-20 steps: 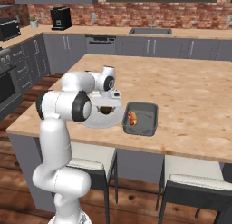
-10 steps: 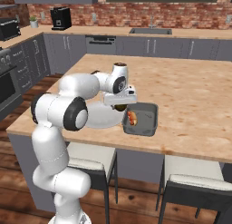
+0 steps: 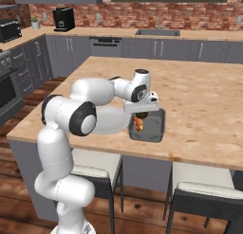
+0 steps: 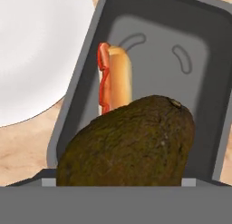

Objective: Place one cooked food and one vegetable from the large plate to each tupperware container.

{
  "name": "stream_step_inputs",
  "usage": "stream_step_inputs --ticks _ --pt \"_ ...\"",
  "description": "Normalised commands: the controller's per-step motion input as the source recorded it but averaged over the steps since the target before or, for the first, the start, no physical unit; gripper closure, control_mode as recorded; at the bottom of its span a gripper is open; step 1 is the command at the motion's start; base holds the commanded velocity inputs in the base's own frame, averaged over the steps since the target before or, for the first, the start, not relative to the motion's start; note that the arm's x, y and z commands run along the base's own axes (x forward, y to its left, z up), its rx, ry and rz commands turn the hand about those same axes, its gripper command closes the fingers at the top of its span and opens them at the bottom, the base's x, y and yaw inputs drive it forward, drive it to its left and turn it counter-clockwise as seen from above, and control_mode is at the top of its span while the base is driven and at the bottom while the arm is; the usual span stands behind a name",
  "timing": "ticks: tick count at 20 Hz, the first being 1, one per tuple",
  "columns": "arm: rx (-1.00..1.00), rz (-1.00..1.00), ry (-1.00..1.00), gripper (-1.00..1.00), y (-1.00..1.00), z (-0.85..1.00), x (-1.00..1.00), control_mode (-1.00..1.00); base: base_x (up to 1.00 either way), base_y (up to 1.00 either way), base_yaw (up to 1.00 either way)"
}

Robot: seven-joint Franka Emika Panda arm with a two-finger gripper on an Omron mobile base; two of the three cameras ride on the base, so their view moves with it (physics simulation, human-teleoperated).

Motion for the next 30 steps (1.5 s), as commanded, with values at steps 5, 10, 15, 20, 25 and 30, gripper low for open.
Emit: stream_step_inputs --ticks 5,10,15,20,25,30 --pt "0.00 0.00 0.00 1.00 -0.20 -0.29 0.21 -1.00 0.00 0.00 0.00" --pt "0.00 0.00 0.00 1.00 -0.15 -0.42 0.35 -1.00 0.00 0.00 0.00" --pt "0.00 0.00 0.00 1.00 -0.20 -0.39 0.33 -1.00 0.00 0.00 0.00" --pt "0.00 0.00 0.00 -1.00 -0.04 -0.33 0.13 -1.00 0.00 0.00 0.00" --pt "0.00 0.00 0.00 -1.00 0.00 -0.23 -0.01 -1.00 0.00 0.00 0.00" --pt "0.00 0.00 -0.02 -1.00 0.00 0.01 -0.20 -1.00 0.00 0.00 0.00"
